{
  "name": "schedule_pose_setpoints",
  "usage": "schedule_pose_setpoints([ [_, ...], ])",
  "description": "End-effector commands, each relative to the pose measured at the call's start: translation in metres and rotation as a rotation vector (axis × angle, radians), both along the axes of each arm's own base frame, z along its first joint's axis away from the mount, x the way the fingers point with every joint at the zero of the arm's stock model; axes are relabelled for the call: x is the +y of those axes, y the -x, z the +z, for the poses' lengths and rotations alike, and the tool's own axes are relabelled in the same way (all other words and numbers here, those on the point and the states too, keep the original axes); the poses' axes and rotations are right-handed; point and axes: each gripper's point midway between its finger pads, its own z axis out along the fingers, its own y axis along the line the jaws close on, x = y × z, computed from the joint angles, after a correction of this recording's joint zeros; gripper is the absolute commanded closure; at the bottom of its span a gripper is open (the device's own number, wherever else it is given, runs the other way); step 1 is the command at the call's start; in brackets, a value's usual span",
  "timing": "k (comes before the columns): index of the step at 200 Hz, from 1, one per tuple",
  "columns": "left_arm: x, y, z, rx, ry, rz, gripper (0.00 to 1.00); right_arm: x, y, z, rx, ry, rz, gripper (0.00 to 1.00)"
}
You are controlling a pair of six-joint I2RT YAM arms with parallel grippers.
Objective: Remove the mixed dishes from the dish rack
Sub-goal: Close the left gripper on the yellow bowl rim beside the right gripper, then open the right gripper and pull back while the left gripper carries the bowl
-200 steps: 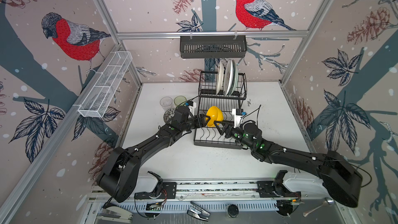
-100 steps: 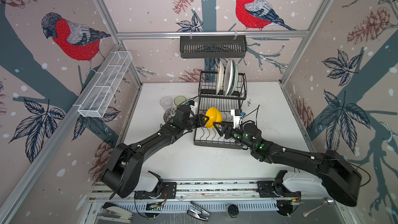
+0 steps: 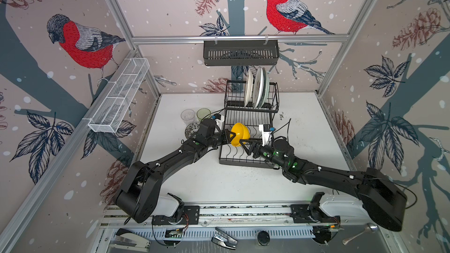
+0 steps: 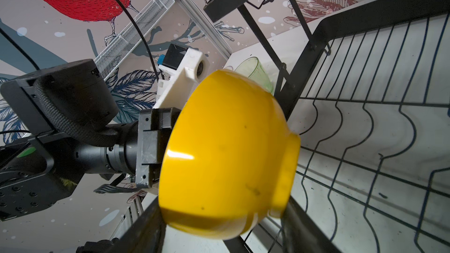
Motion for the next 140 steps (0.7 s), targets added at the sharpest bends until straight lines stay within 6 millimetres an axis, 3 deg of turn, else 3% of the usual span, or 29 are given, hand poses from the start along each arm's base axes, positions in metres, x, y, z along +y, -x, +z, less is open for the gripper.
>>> schedule_pose_setpoints([
  [1,0.003,-0.006,-0.002,-0.006,-0.029,0.025,0.90,0.008,0.003,0.016,-0.049,-0.043,0.037,0.43],
  [33,0.004,-0.007,-0.005,0.005,-0.039,0.031,1.00,0.008,0.003,0.015,-0.053,-0.039,0.038,0.42],
  [140,0.009,-0.009,-0.011,0.021,-0.080,0.047,1.00,0.013,0.002,0.011,-0.044,-0.028,0.044,0.41],
])
